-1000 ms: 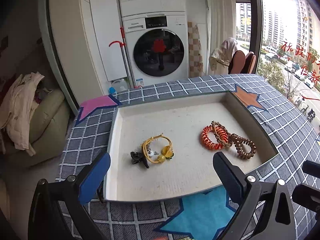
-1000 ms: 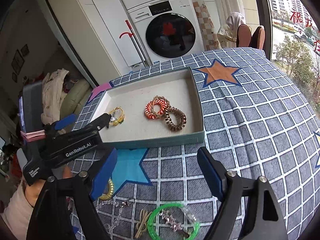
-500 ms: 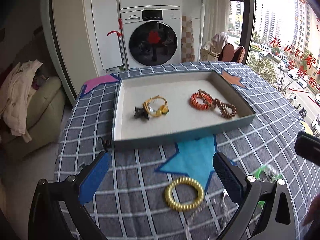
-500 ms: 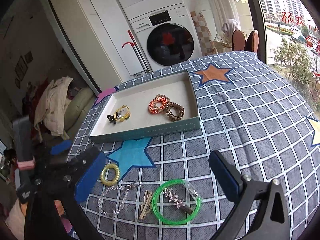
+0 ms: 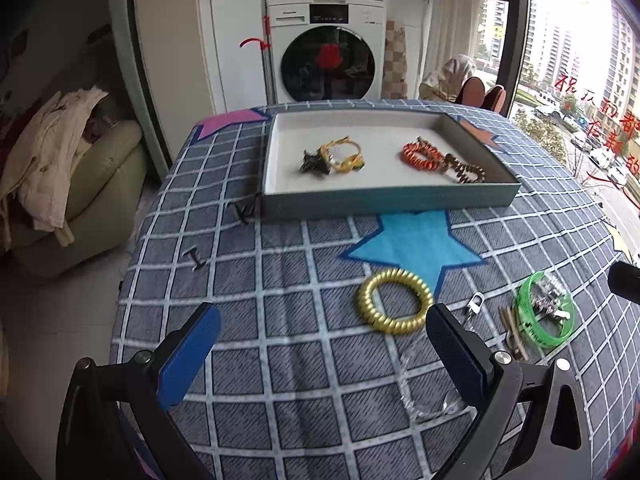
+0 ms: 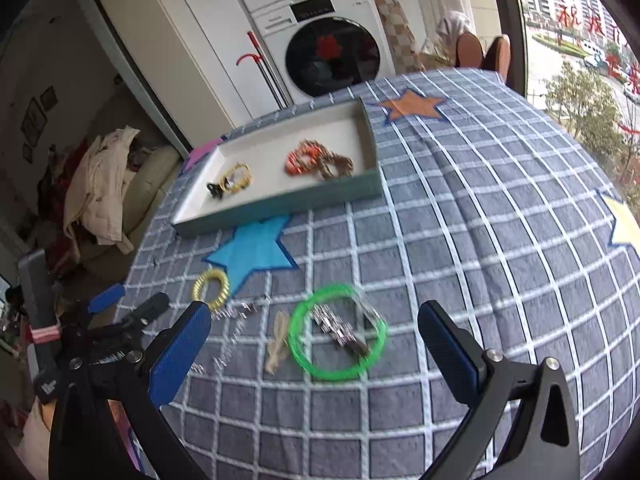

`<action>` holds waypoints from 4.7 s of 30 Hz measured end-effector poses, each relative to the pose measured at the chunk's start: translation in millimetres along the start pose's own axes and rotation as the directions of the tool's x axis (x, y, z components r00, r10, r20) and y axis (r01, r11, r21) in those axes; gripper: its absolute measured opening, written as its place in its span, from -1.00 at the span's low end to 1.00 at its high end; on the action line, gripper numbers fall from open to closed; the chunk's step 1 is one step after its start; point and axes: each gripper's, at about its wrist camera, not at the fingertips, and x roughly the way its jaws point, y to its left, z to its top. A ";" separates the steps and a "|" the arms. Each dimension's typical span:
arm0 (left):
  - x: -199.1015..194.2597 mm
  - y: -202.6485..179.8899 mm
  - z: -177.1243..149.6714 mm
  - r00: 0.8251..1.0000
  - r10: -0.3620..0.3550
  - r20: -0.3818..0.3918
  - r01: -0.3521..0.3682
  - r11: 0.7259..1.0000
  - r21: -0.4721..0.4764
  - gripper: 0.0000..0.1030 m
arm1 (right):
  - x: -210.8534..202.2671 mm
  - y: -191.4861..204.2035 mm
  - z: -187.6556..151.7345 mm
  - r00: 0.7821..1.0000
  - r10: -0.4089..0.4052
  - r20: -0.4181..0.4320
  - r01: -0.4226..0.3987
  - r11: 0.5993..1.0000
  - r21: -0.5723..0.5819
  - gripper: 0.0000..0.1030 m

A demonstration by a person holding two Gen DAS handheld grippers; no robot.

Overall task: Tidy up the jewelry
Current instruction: 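Withdraw both tools from the tray back over the table, then grasp the gold coil bracelet with the left tool while the right tool grasps the green bangle, then carry the gold coil and green bangle into the tray and open both tools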

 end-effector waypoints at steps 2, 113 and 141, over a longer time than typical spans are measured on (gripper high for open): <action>1.5 6.0 -8.2 1.000 0.008 -0.018 -0.009 1.000 -0.018 1.00 | 1.8 -5.4 -8.4 1.000 -0.020 -0.022 0.020 1.000 0.007 1.00; 13.0 -16.2 65.8 0.985 -0.168 0.039 0.165 0.984 0.063 -0.40 | 31.1 20.3 55.5 0.996 -0.091 -0.025 0.086 0.984 -0.153 -0.77; 106.2 -20.9 135.1 1.000 -0.026 0.008 0.025 0.999 0.035 -0.40 | 129.9 24.2 136.7 0.988 -0.152 -0.019 0.148 0.981 -0.123 -0.77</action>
